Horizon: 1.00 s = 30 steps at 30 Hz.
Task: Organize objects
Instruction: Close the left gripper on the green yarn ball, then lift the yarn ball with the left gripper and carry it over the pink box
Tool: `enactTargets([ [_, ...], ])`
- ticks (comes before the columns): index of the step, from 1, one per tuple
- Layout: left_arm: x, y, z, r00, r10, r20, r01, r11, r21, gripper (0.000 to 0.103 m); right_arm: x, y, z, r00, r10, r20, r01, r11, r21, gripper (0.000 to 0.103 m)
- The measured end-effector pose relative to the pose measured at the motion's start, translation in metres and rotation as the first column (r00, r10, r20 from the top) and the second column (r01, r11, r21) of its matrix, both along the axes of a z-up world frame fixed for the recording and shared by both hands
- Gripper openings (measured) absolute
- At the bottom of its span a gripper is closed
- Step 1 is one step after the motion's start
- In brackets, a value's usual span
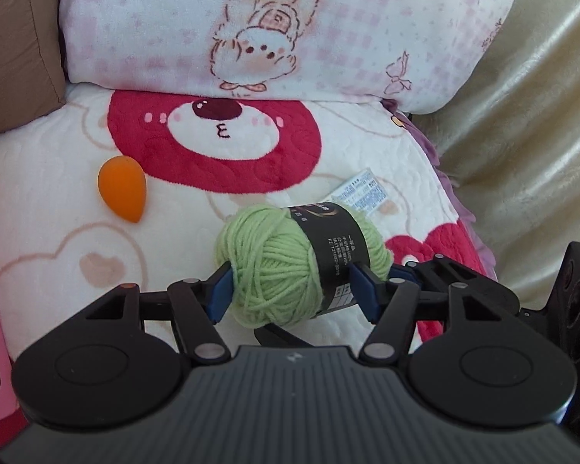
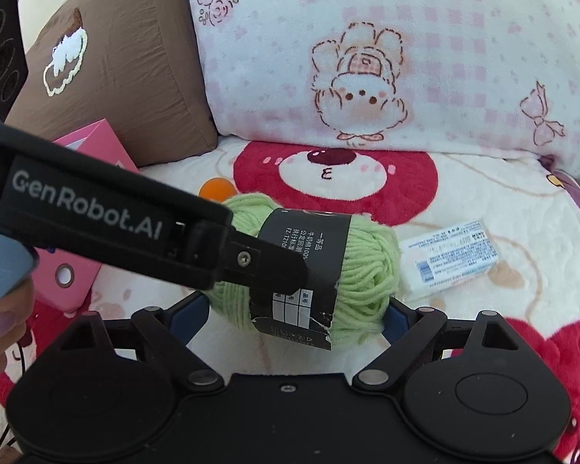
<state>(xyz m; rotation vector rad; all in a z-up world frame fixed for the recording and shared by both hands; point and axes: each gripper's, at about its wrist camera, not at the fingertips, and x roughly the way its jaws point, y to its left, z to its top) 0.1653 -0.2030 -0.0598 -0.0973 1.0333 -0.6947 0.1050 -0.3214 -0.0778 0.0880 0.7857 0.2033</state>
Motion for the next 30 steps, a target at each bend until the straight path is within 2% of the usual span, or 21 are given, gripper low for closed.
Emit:
enactTargets([
  [3,-0.008,0.006,0.007,0.999,-0.019,-0.032,0.018,0.999,-0.039,0.062,-0.013,0.008,0.016,0.999,-0.046,-0.013,0.045,0.999,-0.014,0.092],
  [10,-0.033,0.029,0.032,0.998,-0.020,-0.052,0.016,0.997,-0.076,0.062,-0.043,0.030,0.041,1.000,-0.022,0.010,0.022,0.999,-0.037,0.093],
  [17,-0.059,0.052,0.058,0.999,-0.037,-0.024,0.036,0.999,-0.025,0.062,-0.065,0.051,0.062,0.999,0.031,0.025,-0.031,0.999,-0.031,0.093],
  [30,-0.096,0.098,0.085,0.998,0.013,-0.057,-0.010,0.999,0.050,0.065,-0.094,0.092,0.086,0.986,0.164,-0.010,-0.164,0.986,-0.007,0.093],
])
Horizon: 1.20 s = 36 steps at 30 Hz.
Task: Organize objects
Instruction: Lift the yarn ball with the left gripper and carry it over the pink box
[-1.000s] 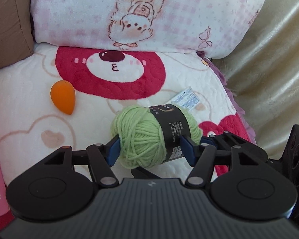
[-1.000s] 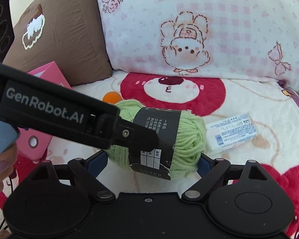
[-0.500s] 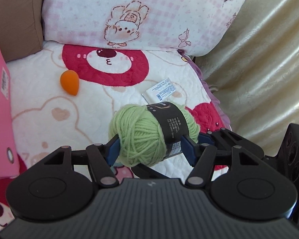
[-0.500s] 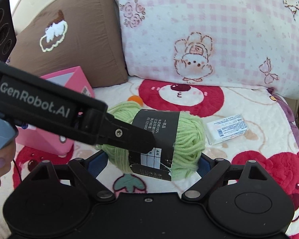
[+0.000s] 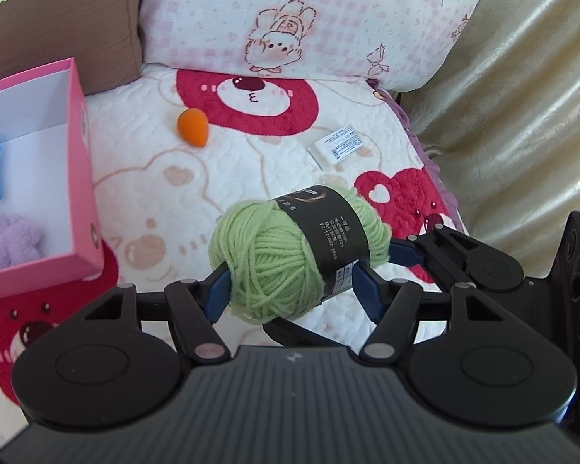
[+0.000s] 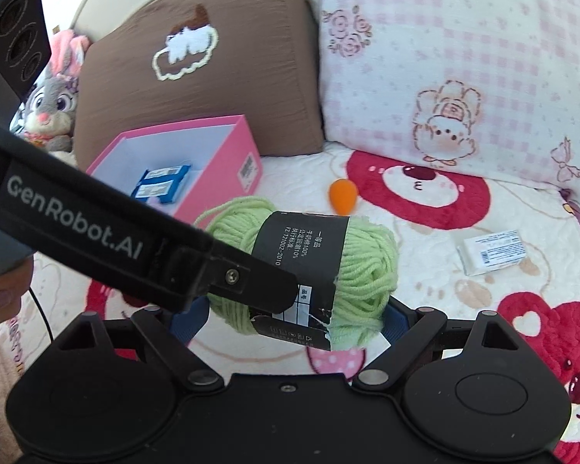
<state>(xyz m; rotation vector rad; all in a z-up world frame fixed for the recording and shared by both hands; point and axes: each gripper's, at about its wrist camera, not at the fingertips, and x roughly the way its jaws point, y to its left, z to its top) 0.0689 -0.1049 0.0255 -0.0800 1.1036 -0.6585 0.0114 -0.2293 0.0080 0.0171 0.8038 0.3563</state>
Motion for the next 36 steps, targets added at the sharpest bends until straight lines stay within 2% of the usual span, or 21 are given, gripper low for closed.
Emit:
enactTargets([
  [9,-0.022,0.036,0.016,0.999,0.051,-0.005,-0.051,0.999,-0.012,0.068,-0.013,0.021,0.016,0.996,0.080,-0.025,-0.078,0.996,0.047,0.093],
  [15,-0.034,0.058,0.024,0.997,0.081,-0.012,-0.081,0.997,-0.004,0.068,-0.024,0.041,0.025,0.981,0.192,-0.021,-0.192,0.981,0.018,0.093],
  [19,-0.037,0.078,0.027,0.991,0.131,-0.020,-0.131,0.991,-0.020,0.068,-0.022,0.050,0.031,0.971,0.236,-0.027,-0.235,0.971,0.039,0.093],
  [24,-0.043,0.107,0.035,0.982,0.187,-0.009,-0.187,0.981,-0.041,0.068,-0.022,0.069,0.045,0.951,0.310,0.004,-0.310,0.950,0.048,0.093],
  [32,-0.056,0.139,0.042,0.973,0.230,-0.003,-0.230,0.973,-0.031,0.069,-0.024,0.099,0.059,0.908,0.417,0.034,-0.418,0.908,0.031,0.093],
  [36,-0.045,0.157,0.048,0.973,0.229,-0.012,-0.229,0.969,-0.092,0.069,-0.018,0.111,0.071,0.905,0.416,0.094,-0.416,0.909,-0.020,0.093],
])
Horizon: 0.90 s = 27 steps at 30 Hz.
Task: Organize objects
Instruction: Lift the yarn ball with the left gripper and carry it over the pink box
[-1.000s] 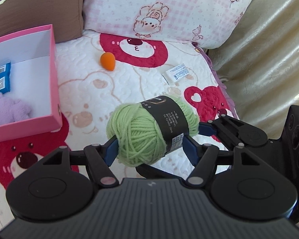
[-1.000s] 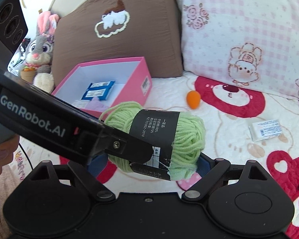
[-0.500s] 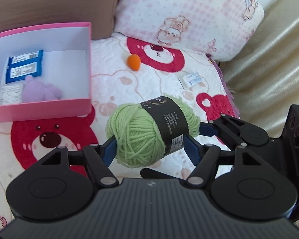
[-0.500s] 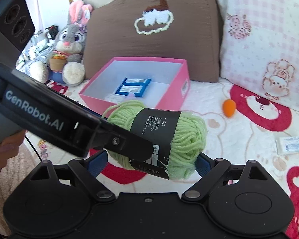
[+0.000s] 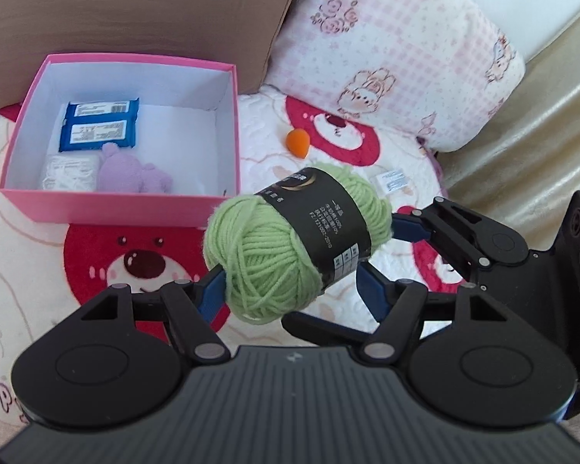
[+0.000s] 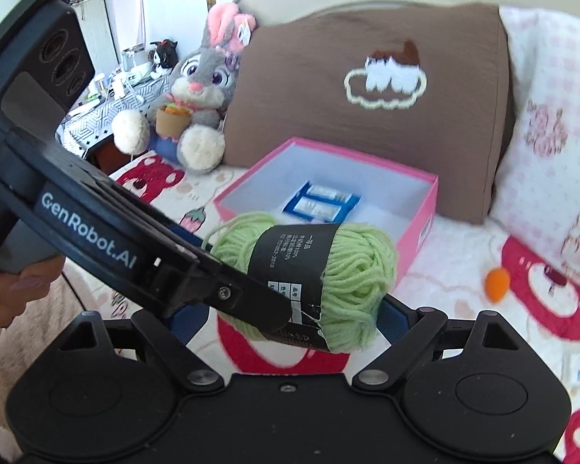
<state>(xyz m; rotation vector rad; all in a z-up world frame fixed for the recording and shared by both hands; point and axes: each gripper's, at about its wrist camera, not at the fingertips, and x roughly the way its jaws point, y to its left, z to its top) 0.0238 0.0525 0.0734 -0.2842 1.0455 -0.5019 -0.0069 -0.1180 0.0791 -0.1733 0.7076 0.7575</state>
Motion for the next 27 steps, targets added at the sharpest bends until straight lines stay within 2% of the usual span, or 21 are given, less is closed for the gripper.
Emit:
enactTargets([
  [6,0.031,0.016,0.018,0.998,0.028,0.057,-0.027,0.999,-0.020,0.068,0.020,0.012,0.016,0.995,-0.019,0.094,0.021,1.000,-0.019,0.083],
  [10,0.050,0.015,0.034,0.994,0.038,0.107,-0.038,0.999,-0.007,0.069,0.036,0.018,0.028,0.988,-0.034,0.149,0.039,0.999,-0.032,0.079],
  [17,0.085,0.023,0.059,0.974,0.076,0.212,-0.081,0.997,0.016,0.069,0.078,0.030,0.041,0.987,-0.059,0.150,0.063,0.998,-0.023,0.068],
  [21,0.098,0.035,0.049,0.974,0.113,0.196,-0.110,0.994,-0.027,0.070,0.097,0.039,0.034,0.991,-0.051,0.123,0.054,0.998,-0.022,0.067],
  [25,0.113,0.042,0.021,0.972,0.154,0.180,-0.151,0.988,-0.027,0.071,0.111,0.052,0.014,0.994,-0.031,0.101,0.037,0.998,-0.058,0.062],
  [27,0.122,0.050,0.004,0.976,0.162,0.146,-0.158,0.987,-0.038,0.071,0.119,0.059,0.003,0.996,-0.025,0.081,0.030,0.997,-0.068,0.062],
])
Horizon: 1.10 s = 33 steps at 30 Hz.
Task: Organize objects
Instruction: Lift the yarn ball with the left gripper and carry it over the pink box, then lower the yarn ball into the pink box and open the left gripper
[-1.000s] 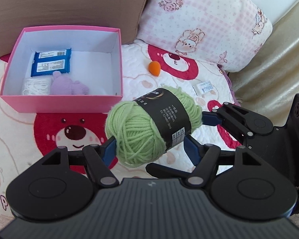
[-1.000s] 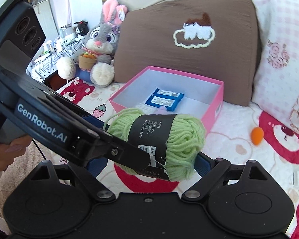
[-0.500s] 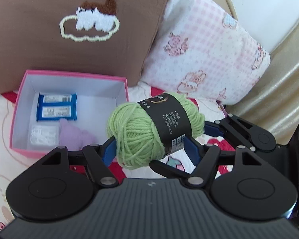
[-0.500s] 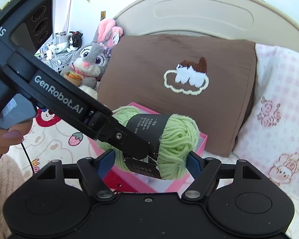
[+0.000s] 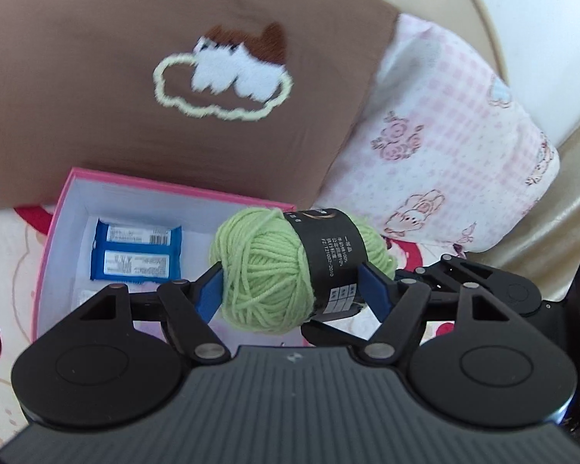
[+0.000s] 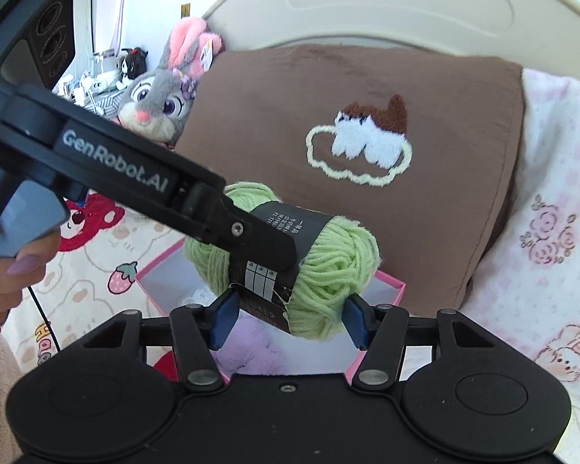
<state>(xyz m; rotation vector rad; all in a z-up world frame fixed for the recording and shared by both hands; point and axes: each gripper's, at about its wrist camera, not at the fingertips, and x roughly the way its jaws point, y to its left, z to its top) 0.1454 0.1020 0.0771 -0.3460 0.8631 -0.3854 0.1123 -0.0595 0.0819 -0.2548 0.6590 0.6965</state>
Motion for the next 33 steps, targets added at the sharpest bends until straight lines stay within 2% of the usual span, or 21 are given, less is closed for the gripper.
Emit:
enactTargets([
  [6,0.027,0.023,-0.047,0.996,-0.003,-0.093,-0.006,0.996,-0.087,0.071,0.012,0.023,-0.030,0.999,0.033,0.013,-0.032,0.997,-0.074,0.061],
  [13,0.049,0.032,-0.086,0.990,-0.005,-0.144,-0.010,0.994,-0.105,0.071,0.021,0.042,-0.062,0.999,0.052,0.010,-0.049,0.984,-0.169,0.060],
  [22,0.064,0.029,-0.112,0.994,0.004,-0.111,-0.010,0.998,-0.054,0.071,0.036,0.054,-0.094,0.998,0.037,-0.041,-0.046,0.972,-0.231,0.060],
  [28,0.074,0.033,-0.128,0.992,-0.010,-0.130,-0.002,0.996,-0.087,0.069,0.044,0.056,-0.102,0.998,0.011,-0.063,-0.026,0.968,-0.249,0.060],
  [31,0.077,0.035,-0.135,0.991,-0.004,-0.137,-0.011,0.994,-0.109,0.067,0.053,0.059,-0.106,0.992,-0.073,-0.107,0.040,0.958,-0.282,0.060],
  [33,0.079,0.034,-0.139,0.990,-0.004,-0.141,-0.011,0.995,-0.102,0.067,0.057,0.060,-0.107,0.986,-0.090,-0.141,0.050,0.964,-0.260,0.060],
])
